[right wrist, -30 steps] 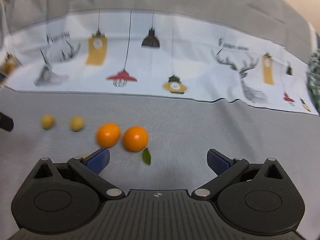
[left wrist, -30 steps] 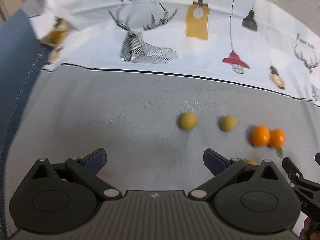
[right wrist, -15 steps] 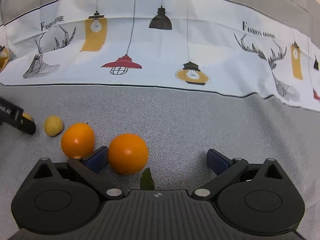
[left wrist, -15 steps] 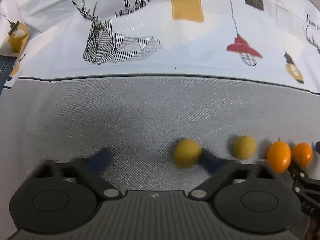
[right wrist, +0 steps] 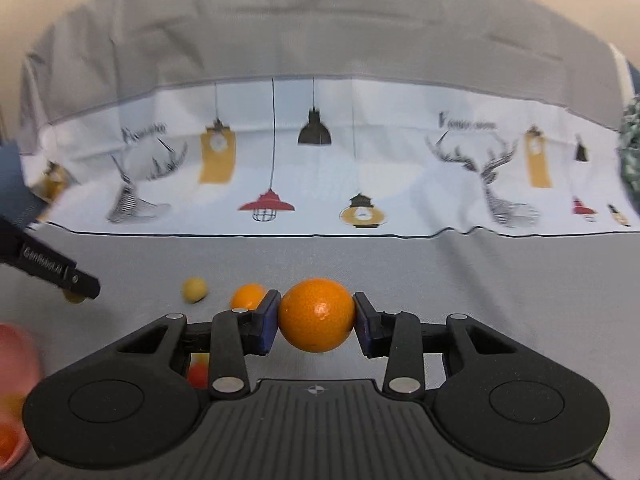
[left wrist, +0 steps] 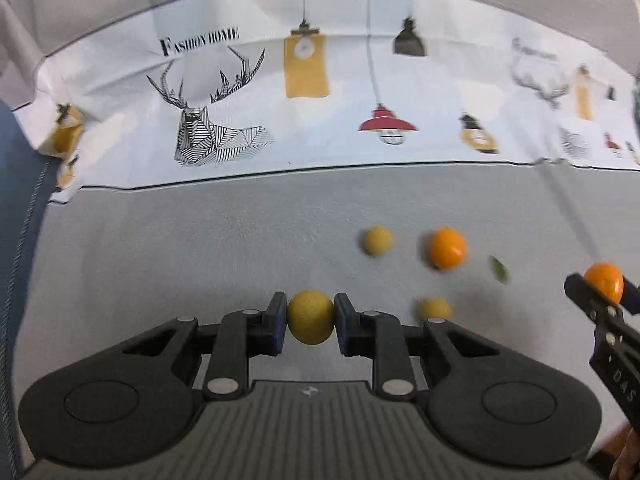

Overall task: Organize fruits
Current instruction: 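Carry the yellow-green fruit and mandarin over the pink plate with both grippers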

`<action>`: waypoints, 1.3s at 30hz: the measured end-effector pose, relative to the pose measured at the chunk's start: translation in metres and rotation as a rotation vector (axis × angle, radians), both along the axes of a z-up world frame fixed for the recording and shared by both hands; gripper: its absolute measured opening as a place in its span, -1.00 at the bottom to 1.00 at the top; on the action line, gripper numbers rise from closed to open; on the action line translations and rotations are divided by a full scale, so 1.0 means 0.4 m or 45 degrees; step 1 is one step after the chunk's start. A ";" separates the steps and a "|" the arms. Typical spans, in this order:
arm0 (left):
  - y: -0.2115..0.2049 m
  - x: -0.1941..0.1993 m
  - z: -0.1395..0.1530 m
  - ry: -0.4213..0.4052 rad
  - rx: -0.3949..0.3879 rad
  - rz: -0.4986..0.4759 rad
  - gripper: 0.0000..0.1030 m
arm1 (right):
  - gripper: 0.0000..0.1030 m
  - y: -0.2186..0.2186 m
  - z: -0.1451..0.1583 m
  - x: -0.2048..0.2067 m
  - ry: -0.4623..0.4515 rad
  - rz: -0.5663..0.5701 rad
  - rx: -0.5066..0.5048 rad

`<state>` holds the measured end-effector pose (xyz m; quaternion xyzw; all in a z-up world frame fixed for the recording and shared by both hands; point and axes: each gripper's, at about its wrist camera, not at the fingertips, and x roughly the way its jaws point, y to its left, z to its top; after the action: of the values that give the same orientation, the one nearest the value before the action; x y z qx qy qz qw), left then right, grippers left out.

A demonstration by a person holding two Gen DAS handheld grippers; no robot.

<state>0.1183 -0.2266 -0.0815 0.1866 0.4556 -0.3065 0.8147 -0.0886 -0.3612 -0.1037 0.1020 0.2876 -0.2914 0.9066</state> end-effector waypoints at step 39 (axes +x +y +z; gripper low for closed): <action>0.523 -0.572 0.348 -0.076 -0.154 0.034 -0.46 | -0.22 0.551 0.333 -0.565 -0.267 0.174 -0.014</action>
<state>-0.1105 -0.0175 0.0578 0.1401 0.4142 -0.3167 0.8417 -0.3148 -0.1407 0.0295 0.1069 0.1959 -0.2181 0.9501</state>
